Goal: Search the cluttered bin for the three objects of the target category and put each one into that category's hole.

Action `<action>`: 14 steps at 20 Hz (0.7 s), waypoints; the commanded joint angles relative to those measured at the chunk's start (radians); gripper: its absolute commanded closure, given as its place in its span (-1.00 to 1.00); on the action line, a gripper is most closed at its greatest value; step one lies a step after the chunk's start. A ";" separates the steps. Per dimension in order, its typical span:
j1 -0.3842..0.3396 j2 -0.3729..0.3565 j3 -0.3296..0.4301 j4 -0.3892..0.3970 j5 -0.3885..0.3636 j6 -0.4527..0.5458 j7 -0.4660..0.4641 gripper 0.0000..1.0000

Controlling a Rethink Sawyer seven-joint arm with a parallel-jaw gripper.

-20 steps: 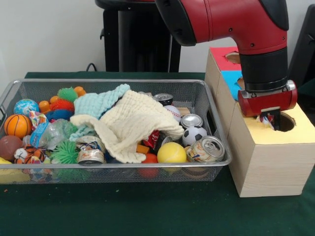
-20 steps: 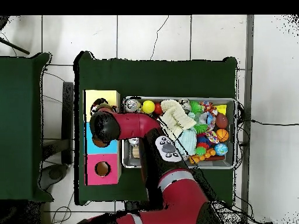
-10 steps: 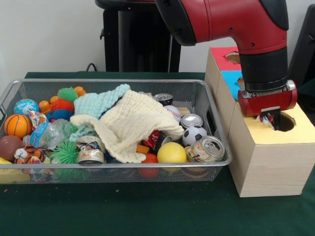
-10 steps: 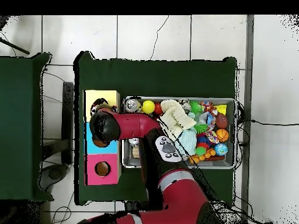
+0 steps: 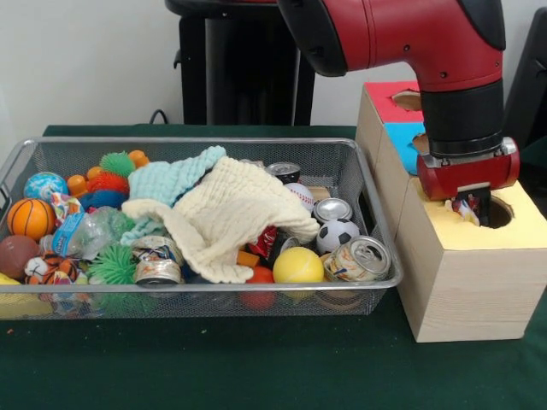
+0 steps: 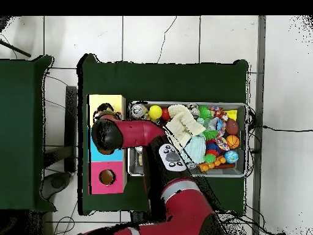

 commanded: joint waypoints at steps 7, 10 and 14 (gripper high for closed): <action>0.143 0.017 -0.128 0.146 0.022 -0.032 0.219 1.00; 0.140 0.022 -0.125 0.153 0.038 -0.041 0.212 1.00; 0.144 0.018 -0.126 0.170 0.054 -0.060 0.218 1.00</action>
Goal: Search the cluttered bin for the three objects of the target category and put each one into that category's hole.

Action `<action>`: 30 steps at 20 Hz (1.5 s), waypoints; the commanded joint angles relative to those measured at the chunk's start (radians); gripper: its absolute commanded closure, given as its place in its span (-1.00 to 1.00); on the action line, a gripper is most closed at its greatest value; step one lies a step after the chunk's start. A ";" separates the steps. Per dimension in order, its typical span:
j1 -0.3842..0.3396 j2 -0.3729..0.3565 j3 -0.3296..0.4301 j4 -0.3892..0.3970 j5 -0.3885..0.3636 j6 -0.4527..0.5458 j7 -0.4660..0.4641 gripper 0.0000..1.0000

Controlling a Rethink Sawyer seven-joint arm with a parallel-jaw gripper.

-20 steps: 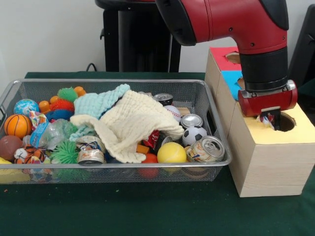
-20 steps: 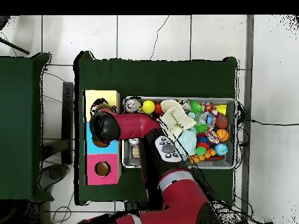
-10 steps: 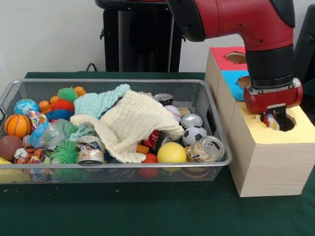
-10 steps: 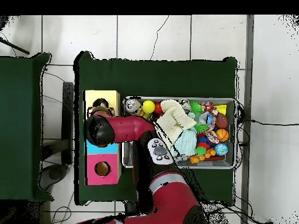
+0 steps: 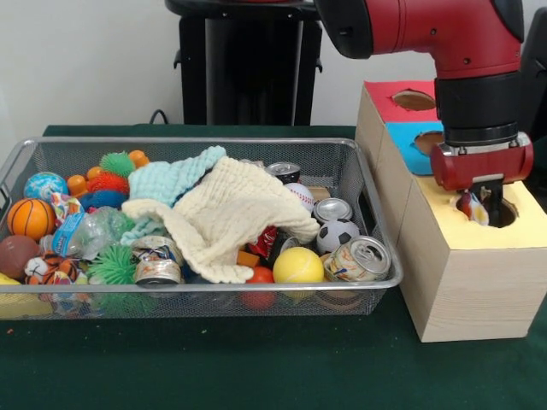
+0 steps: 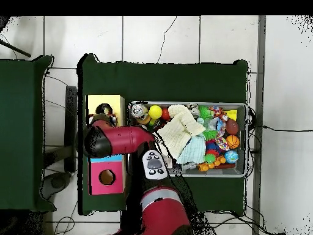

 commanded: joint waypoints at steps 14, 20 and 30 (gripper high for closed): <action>0.028 0.030 -0.010 0.191 0.073 0.013 0.205 1.00; 0.036 0.030 -0.018 0.193 0.087 0.013 0.199 1.00; 0.032 0.028 -0.015 0.202 0.089 0.008 0.197 1.00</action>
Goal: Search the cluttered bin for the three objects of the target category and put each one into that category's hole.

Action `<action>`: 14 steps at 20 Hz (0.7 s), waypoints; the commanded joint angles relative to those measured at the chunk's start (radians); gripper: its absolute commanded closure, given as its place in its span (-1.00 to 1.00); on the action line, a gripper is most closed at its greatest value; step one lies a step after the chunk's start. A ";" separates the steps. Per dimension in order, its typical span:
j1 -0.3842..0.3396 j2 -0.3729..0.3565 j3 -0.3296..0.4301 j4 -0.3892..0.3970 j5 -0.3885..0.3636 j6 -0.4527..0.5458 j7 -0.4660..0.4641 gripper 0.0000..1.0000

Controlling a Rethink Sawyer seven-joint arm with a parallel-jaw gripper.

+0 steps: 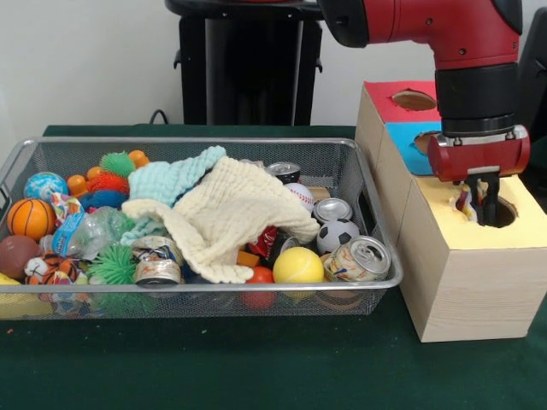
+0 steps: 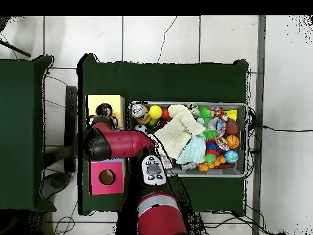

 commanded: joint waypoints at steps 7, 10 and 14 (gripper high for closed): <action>0.034 0.040 -0.013 0.160 -0.006 -0.049 0.197 -1.00; 0.023 0.044 -0.003 0.160 0.006 0.002 0.176 -1.00; 0.013 0.048 0.010 0.161 0.007 0.013 0.168 -1.00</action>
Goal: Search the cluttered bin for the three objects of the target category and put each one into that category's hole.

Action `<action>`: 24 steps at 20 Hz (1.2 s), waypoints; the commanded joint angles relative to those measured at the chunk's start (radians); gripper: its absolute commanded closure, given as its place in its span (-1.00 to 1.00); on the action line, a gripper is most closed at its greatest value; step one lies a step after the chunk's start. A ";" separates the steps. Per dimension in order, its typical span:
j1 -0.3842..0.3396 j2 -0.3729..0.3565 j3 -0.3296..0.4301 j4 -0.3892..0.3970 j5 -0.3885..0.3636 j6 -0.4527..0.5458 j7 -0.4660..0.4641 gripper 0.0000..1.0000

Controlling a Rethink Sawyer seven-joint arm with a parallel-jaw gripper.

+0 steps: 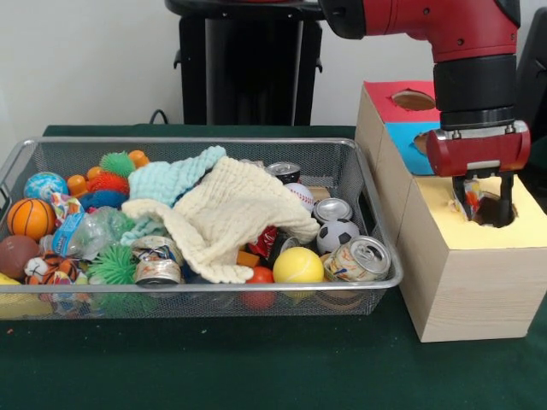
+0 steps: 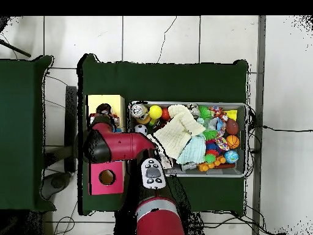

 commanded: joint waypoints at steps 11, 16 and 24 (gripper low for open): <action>0.005 0.063 0.028 0.141 -0.001 0.079 0.170 -1.00; 0.006 0.064 0.025 0.143 0.014 0.088 0.180 1.00; 0.011 0.062 0.021 0.146 0.000 0.046 0.174 1.00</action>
